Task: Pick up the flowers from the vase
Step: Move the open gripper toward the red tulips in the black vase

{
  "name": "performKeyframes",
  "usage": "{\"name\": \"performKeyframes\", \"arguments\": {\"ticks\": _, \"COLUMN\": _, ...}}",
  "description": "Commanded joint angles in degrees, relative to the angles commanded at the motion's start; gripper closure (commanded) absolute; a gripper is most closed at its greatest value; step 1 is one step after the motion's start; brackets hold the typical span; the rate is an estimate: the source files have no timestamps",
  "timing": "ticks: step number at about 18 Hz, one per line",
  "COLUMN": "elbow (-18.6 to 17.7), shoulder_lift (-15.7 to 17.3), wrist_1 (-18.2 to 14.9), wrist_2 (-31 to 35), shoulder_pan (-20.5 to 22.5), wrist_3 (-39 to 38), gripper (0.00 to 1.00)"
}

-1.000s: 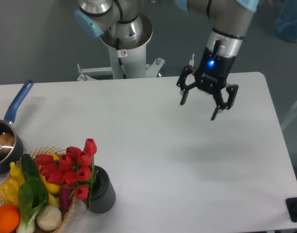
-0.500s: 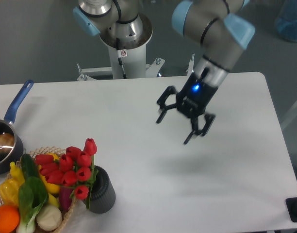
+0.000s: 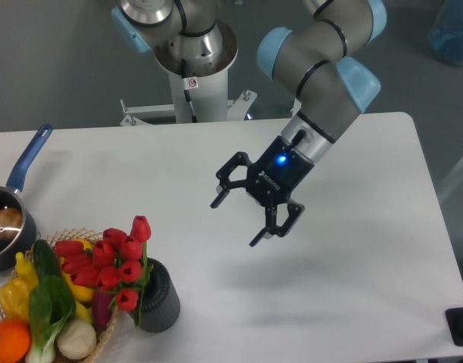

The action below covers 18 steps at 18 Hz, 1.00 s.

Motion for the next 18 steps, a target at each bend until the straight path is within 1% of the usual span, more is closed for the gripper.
{"name": "performKeyframes", "arguments": {"ticks": 3, "elbow": 0.1, "shoulder_lift": -0.1, "wrist_1": 0.1, "wrist_2": -0.1, "shoulder_pan": -0.9, "wrist_3": 0.2, "gripper": 0.00}}
{"name": "performKeyframes", "arguments": {"ticks": 7, "elbow": 0.3, "shoulder_lift": -1.1, "wrist_1": 0.4, "wrist_2": -0.1, "shoulder_pan": -2.4, "wrist_3": 1.1, "gripper": 0.00}}
{"name": "performKeyframes", "arguments": {"ticks": 9, "elbow": 0.4, "shoulder_lift": -1.8, "wrist_1": 1.4, "wrist_2": -0.2, "shoulder_pan": -3.3, "wrist_3": 1.1, "gripper": 0.00}}
{"name": "performKeyframes", "arguments": {"ticks": 12, "elbow": 0.4, "shoulder_lift": -2.2, "wrist_1": 1.5, "wrist_2": -1.9, "shoulder_pan": -3.5, "wrist_3": 1.0, "gripper": 0.00}}
{"name": "performKeyframes", "arguments": {"ticks": 14, "elbow": 0.5, "shoulder_lift": -3.0, "wrist_1": 1.6, "wrist_2": -3.3, "shoulder_pan": -3.8, "wrist_3": 1.0, "gripper": 0.00}}
{"name": "performKeyframes", "arguments": {"ticks": 18, "elbow": 1.0, "shoulder_lift": -4.3, "wrist_1": 3.1, "wrist_2": -3.6, "shoulder_pan": -5.0, "wrist_3": 0.7, "gripper": 0.00}}
